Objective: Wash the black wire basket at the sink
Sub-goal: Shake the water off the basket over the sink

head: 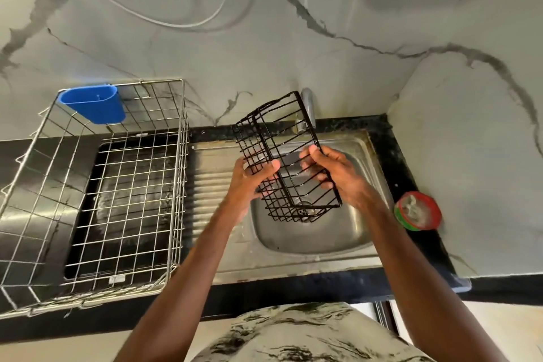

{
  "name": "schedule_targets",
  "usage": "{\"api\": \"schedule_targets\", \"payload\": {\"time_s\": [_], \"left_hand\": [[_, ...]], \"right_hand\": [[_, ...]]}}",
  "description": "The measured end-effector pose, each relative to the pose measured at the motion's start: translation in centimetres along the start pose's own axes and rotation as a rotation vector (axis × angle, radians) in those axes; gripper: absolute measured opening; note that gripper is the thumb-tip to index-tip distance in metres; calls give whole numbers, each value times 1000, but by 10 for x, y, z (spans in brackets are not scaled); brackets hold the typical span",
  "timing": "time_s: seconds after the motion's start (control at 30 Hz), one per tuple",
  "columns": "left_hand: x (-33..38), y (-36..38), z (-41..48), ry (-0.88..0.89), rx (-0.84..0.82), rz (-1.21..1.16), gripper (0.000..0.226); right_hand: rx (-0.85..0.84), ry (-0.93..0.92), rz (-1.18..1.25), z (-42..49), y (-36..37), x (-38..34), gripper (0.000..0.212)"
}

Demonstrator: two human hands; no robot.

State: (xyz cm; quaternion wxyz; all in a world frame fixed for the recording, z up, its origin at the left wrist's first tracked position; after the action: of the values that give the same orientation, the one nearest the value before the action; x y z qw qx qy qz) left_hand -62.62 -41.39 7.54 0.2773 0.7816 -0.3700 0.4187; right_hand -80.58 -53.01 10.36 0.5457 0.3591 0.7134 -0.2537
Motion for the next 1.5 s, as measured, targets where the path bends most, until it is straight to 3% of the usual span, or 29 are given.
{"api": "schedule_targets", "payload": {"time_s": [0.1, 0.23, 0.27, 0.37, 0.43, 0.67, 0.87, 1.03, 1.17, 1.4, 1.5], "left_hand": [[-6, 5, 2, 39, 85, 22, 136], [-5, 13, 6, 124, 207, 222, 121], [-2, 14, 5, 168, 250, 251, 111], [7, 19, 1, 303, 326, 344, 81], [9, 22, 1, 342, 342, 398, 73], [-10, 26, -6, 249, 368, 479, 78], [-3, 12, -9, 231, 308, 483, 83], [7, -21, -9, 249, 147, 466, 50], [26, -39, -15, 281, 130, 370, 32], [59, -51, -42, 395, 86, 328, 31], [60, -47, -49, 439, 79, 415, 28]], "right_hand": [[118, -34, -209, -4, 7, 11, 35], [149, 2, -471, -6, 17, 21, 99], [181, -9, -508, -7, 18, 19, 105], [284, -74, -473, -7, 18, 9, 101], [295, -69, -474, -4, 15, 12, 100], [189, -43, -522, -2, 15, 30, 95], [217, -25, -557, -3, 22, 26, 81], [253, 44, -533, -8, 32, 23, 93], [284, 24, -518, -8, 44, 15, 97], [427, -135, -379, -23, 79, -11, 45], [334, -106, -347, -17, 95, -13, 39]]}}
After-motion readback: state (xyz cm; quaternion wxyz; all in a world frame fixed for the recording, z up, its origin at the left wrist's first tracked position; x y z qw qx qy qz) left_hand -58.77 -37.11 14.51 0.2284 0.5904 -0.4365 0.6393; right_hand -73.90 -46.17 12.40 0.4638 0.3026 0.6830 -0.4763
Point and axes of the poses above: each hand's wrist, its own z-axis towards the middle knuckle, its own y-axis out of the palm, x = y × z, the point moved 1 cm from there along z, towards the middle knuckle, and after that the axes turned 3 degrees about x, right-handed, at the moved point
